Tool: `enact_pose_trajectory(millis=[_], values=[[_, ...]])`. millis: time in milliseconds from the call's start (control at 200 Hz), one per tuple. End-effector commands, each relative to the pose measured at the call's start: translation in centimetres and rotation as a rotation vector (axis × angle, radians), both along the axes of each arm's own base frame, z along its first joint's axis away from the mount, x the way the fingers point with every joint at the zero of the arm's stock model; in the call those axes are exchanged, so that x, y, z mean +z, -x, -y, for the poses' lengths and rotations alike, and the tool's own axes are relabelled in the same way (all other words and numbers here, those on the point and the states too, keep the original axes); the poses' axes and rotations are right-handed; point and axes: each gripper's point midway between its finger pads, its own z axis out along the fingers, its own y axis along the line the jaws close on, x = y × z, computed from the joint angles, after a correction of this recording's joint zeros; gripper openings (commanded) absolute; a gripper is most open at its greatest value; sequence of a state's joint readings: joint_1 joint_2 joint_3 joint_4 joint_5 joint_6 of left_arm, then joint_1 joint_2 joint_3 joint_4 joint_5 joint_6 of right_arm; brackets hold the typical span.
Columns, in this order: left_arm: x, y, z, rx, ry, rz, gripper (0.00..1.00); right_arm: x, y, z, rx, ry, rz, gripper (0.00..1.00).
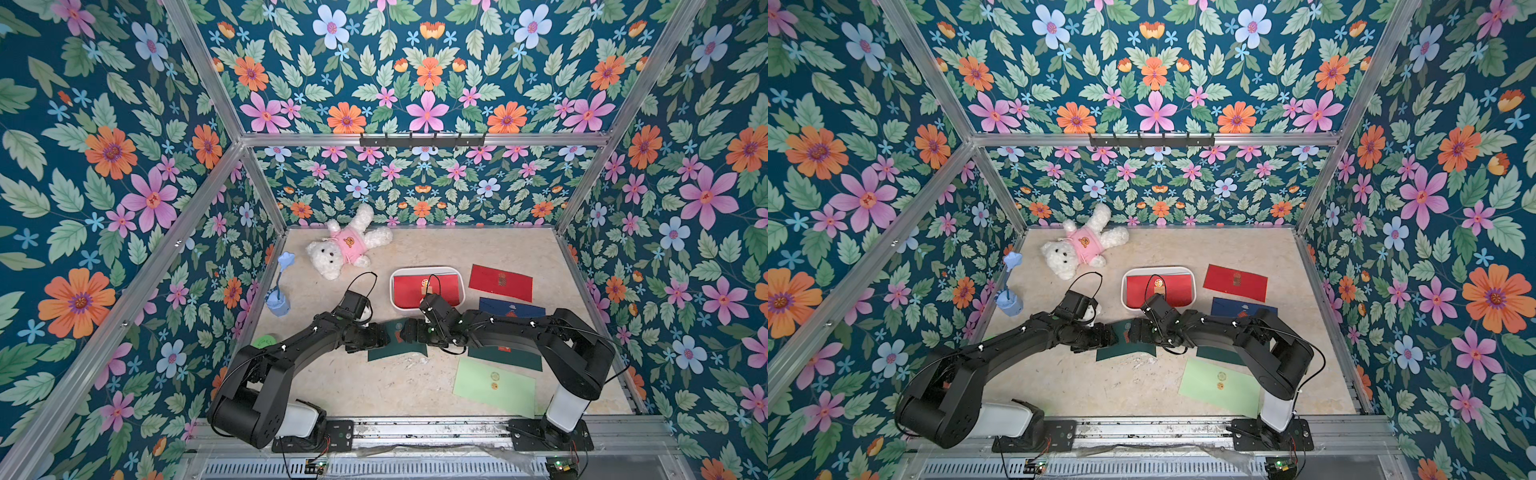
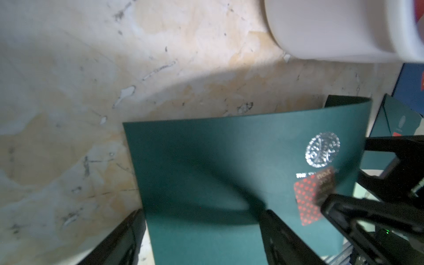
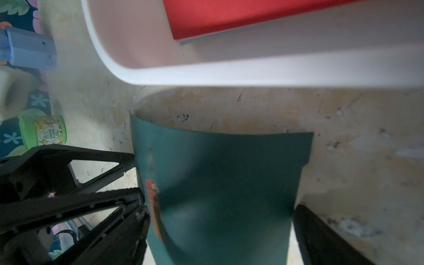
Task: Put the sealed envelopes into the storage box
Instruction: Pick up the envelope from the center of the board.
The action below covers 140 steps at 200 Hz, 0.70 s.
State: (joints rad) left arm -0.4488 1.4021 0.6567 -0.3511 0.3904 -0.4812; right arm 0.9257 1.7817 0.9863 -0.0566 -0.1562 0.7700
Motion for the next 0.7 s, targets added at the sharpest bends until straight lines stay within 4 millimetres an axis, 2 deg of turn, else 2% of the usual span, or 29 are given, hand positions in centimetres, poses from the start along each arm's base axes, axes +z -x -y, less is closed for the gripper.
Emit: enact_pose_trajectory(millis=[0, 135, 305, 435, 600, 695], values=[[-0.4, 1.7, 0.5, -0.022, 0.012, -0.074, 0.85, -1.8, 2.1, 0.8, 0.028, 0.069, -0.095, 0.99], [0.3, 1.5, 1.4, -0.025, 0.039, -0.064, 0.85, -2.7, 2.9, 0.9, 0.052, 0.120, -0.103, 0.99], [1.0, 1.1, 1.3, -0.033, 0.029, -0.042, 0.85, -4.2, 3.7, 3.1, 0.043, 0.204, -0.108, 0.83], [2.0, 0.4, 1.4, -0.053, 0.021, -0.017, 0.84, -4.6, 4.0, 4.7, 0.042, 0.266, -0.096, 0.77], [3.5, -1.3, 1.9, -0.143, -0.012, 0.040, 0.83, -4.8, 4.3, 6.0, 0.050, 0.311, -0.083, 0.77], [3.5, -2.1, 2.4, -0.259, -0.043, 0.064, 0.74, -4.6, 4.5, 6.3, 0.066, 0.306, -0.070, 0.77]])
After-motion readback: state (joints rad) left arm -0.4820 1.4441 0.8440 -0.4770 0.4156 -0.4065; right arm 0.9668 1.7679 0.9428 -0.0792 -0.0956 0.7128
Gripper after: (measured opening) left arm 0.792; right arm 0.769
